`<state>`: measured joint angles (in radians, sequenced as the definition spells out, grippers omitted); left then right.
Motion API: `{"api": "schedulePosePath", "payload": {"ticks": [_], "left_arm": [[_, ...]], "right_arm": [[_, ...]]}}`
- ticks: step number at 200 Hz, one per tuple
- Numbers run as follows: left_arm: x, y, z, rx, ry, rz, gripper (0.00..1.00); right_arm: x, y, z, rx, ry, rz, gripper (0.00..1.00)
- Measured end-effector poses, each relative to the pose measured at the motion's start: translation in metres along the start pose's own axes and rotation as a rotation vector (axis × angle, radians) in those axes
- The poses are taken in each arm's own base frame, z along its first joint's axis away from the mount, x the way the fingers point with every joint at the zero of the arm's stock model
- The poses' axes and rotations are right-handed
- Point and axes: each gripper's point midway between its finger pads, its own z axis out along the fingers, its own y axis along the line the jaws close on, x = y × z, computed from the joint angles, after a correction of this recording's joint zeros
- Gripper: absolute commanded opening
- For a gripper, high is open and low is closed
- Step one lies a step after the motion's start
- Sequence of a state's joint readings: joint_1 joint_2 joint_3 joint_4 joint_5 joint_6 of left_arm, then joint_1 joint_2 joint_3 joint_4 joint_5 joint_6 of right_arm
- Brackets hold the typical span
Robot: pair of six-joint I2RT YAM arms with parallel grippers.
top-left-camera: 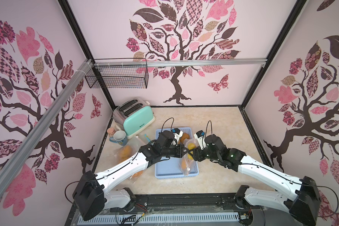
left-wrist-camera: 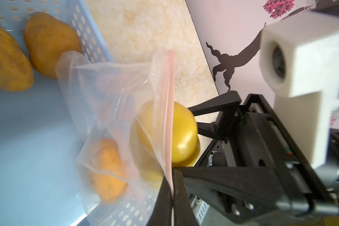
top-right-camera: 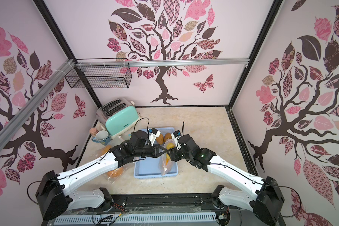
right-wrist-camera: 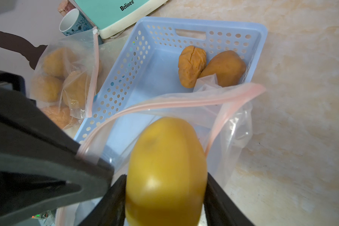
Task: Put the potatoes into a zipper bag and zip it
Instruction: Place the potato into the zipper food storage bag.
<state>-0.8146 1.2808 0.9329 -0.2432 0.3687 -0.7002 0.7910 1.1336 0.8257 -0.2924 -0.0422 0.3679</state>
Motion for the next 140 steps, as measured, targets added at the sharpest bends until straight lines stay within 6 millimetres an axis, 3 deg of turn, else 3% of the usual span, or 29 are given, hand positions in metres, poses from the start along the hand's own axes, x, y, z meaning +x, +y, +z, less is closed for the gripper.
{"api": "schedulePosePath", "payload": {"ticks": [68, 112, 140], "left_arm": [[0.000, -0.010, 0.000, 0.022, -0.002, 0.014, 0.00], [0.000, -0.007, 0.000, 0.009, -0.004, 0.022, 0.00], [0.000, -0.007, 0.000, 0.008, -0.001, 0.022, 0.00]], "right_arm": [[-0.013, -0.014, 0.012, 0.125, 0.019, 0.033, 0.61], [-0.009, -0.001, 0.014, 0.050, 0.047, 0.064, 0.75], [-0.007, -0.001, 0.013, 0.039, 0.055, 0.068, 0.77]]}}
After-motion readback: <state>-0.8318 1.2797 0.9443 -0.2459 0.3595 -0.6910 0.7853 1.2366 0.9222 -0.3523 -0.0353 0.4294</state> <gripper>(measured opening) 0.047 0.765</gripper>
